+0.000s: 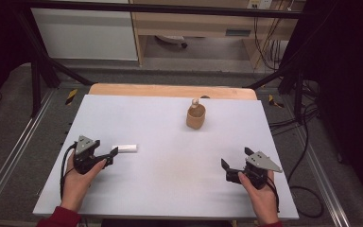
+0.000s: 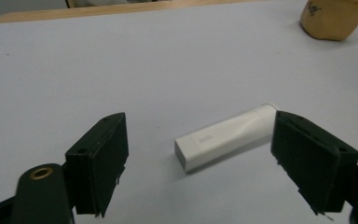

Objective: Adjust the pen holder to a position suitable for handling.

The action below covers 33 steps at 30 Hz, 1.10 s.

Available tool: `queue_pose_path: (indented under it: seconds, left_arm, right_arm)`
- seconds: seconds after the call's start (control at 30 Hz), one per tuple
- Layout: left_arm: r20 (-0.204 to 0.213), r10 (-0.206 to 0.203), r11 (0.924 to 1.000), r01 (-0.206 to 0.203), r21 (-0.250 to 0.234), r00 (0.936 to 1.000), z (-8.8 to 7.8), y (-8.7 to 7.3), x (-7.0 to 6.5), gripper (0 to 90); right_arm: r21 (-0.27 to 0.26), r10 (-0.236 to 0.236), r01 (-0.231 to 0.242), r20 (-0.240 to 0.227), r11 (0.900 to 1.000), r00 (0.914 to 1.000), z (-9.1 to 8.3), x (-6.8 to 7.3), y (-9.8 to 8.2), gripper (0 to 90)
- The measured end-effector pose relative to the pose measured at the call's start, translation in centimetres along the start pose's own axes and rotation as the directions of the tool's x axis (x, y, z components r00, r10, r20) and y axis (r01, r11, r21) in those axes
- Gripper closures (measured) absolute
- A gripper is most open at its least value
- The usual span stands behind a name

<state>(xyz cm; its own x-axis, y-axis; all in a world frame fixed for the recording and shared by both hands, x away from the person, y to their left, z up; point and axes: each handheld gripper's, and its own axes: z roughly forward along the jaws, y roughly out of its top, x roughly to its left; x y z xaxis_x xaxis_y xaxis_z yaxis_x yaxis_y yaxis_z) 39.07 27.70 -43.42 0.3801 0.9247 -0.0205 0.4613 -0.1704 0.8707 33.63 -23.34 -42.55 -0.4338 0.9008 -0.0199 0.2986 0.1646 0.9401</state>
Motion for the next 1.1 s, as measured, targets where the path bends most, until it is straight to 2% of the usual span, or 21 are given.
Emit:
queue_pose_path:
  seconds: [0.1,0.13,0.2,0.3,0.37,0.43,0.53,0.73,0.9,1.03,1.1]
  left_arm:
    - [-0.026,-0.023,0.9997,0.023,0.001,0.9994,0.3,0.2,0.6,28.7]
    - [-0.034,-0.025,0.9997,0.025,0.001,0.9991,0.2,0.2,0.8,28.7]
    - [-0.059,-0.026,0.9996,0.027,0.004,0.9979,0.0,0.0,1.3,36.5]
    - [-0.077,-0.053,0.9985,0.054,0.004,0.9956,-0.4,-0.2,2.2,43.3]
    - [-0.073,-0.064,0.9978,0.065,0.016,0.9953,-0.5,-0.3,2.5,53.1]
    - [-0.073,-0.056,0.9975,0.059,0.038,0.9958,-0.4,-0.4,2.4,55.5]
    - [-0.083,-0.022,0.9970,0.028,0.073,0.9963,-0.1,-0.5,2.1,64.1]
    - [-0.051,0.002,0.9962,0.002,0.087,0.9987,0.0,-0.6,1.7,81.3]
    - [-0.044,-0.003,0.9965,0.007,0.083,0.9990,-0.1,-0.6,1.7,88.2]
    - [-0.026,-0.036,0.9960,0.038,0.081,0.9990,-0.2,-0.6,1.9,89.9]
    - [-0.027,-0.036,0.9955,0.038,0.087,0.9990,-0.1,-0.6,1.9,90.0]
  right_arm:
    - [0.009,-0.002,0.002,0.000,1.000,1.0000,0.2,-0.1,-0.1,3.3]
    - [0.009,-0.002,0.002,0.000,1.000,1.0000,0.2,-0.1,-0.1,3.3]
    - [0.008,-0.004,0.004,0.002,1.000,1.0000,0.1,-0.1,-0.1,3.3]
    - [0.008,0.000,-0.001,0.009,1.000,1.0000,-0.1,-0.2,0.0,3.3]
    - [0.008,0.000,0.000,0.013,1.000,0.9999,-0.2,-0.2,0.0,3.2]
    - [0.008,0.000,0.000,0.013,1.000,0.9999,-0.2,-0.2,0.0,3.2]
    - [0.009,-0.002,0.002,0.014,1.000,0.9999,-0.1,-0.2,0.0,3.2]
    - [0.011,-0.004,0.004,0.020,1.000,0.9998,-0.2,-0.2,0.0,3.1]
    - [0.010,-0.008,0.007,0.022,1.000,0.9997,-0.2,-0.2,0.0,3.1]
    - [0.010,-0.008,0.008,0.021,1.000,0.9998,-0.1,-0.1,0.0,3.1]
    - [0.012,-0.010,0.009,0.020,1.000,0.9998,-0.1,-0.1,0.0,3.1]
